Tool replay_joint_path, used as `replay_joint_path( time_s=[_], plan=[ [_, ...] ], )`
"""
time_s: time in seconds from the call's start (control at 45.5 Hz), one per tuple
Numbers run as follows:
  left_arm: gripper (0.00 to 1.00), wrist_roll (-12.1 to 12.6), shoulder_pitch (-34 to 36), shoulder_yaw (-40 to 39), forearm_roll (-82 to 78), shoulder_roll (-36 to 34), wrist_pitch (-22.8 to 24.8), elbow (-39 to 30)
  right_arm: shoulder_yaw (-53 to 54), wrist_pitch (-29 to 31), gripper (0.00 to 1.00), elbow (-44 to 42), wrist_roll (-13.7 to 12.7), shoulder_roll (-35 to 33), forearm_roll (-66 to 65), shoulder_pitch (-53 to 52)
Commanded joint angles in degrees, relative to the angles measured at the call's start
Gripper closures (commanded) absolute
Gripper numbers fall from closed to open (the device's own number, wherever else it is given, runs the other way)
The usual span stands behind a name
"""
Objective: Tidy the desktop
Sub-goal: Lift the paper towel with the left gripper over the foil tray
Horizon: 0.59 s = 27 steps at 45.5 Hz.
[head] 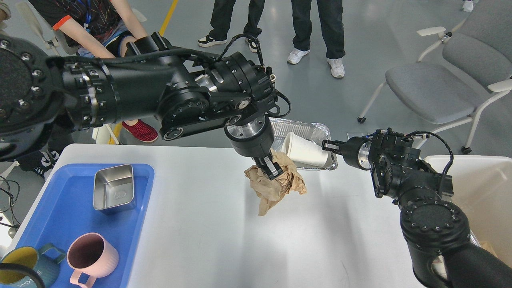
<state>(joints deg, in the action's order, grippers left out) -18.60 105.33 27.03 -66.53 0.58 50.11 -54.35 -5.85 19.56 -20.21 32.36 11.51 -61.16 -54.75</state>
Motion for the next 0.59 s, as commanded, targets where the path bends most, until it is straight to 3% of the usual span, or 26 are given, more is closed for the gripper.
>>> replay_joint_path(
  time_s=[0.0,0.198,0.571],
  plan=[
    [0.97,-0.1,3.7,-0.2,1.8,-0.4,1.0,-0.2,0.0,0.0,1.0,0.0,0.0,0.0,0.0,-0.1],
    [0.97,-0.1,7.8,-0.1,4.4,-0.7,1.0,-0.1,0.0,0.0,1.0,0.0,0.0,0.0,0.0,0.0],
    [0.96,0.2,4.4,0.7,4.0,-0.4,-1.8,3.9,0.0,-0.1,1.0,0.4,0.0,0.0,0.1,-0.1]
  ],
)
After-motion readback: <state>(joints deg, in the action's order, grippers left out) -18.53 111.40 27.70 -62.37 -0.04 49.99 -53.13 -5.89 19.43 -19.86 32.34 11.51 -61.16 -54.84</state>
